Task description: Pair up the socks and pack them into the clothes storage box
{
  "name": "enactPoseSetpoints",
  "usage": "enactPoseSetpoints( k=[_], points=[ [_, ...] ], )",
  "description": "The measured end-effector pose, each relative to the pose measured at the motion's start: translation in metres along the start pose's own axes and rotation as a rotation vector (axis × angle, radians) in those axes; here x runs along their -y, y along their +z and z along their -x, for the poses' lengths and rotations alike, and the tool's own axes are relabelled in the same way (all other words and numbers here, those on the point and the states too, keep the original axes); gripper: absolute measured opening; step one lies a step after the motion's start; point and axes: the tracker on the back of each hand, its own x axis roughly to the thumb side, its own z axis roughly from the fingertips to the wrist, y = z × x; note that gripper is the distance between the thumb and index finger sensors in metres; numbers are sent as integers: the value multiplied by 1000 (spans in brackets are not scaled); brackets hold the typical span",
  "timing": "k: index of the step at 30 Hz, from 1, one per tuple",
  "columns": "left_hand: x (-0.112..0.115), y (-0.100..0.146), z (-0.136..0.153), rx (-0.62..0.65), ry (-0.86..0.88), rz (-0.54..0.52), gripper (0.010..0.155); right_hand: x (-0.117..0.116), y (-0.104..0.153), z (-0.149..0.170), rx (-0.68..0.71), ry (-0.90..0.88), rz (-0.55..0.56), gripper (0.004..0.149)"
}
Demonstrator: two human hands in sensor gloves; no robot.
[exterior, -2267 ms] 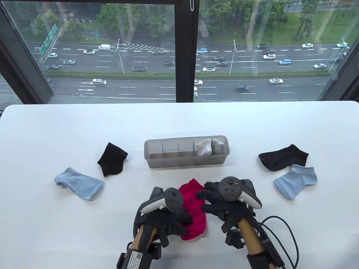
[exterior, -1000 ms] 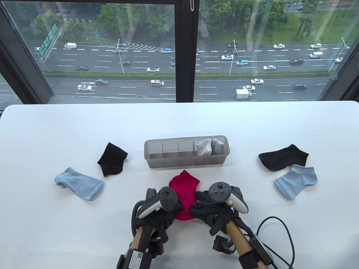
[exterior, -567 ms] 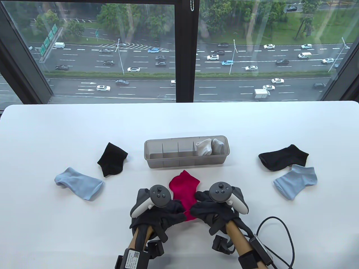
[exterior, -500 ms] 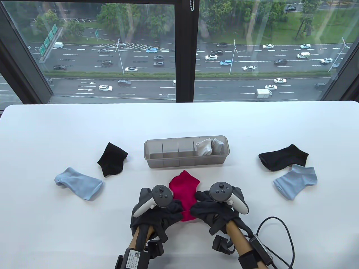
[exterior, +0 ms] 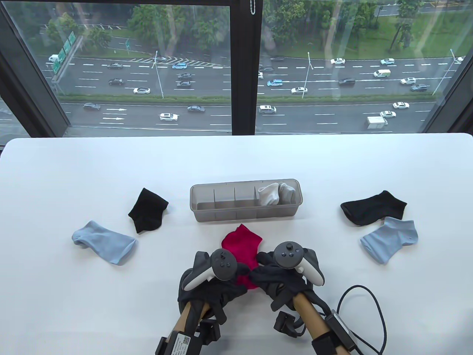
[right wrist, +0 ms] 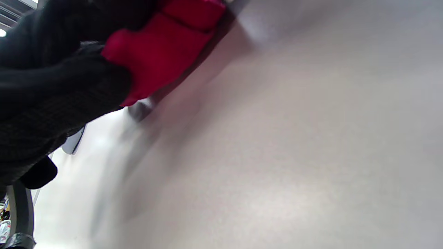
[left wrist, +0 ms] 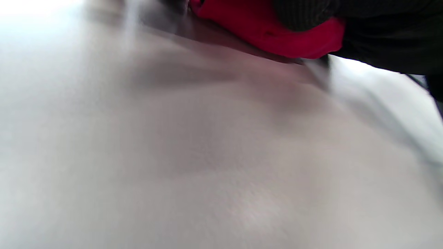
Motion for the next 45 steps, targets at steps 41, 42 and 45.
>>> enactPoseSetpoints(
  k=[41, 42, 45],
  points=[
    [2, 2, -3, -12, -45, -155, 44, 2, -1, 7, 71, -111, 75, 49],
    [2, 2, -2, -11, -42, -151, 45, 2, -1, 7, 92, -121, 52, 61],
    [3, 2, -4, -4, -49, -118, 46, 3, -1, 7, 98, -94, 40, 50]
  ],
)
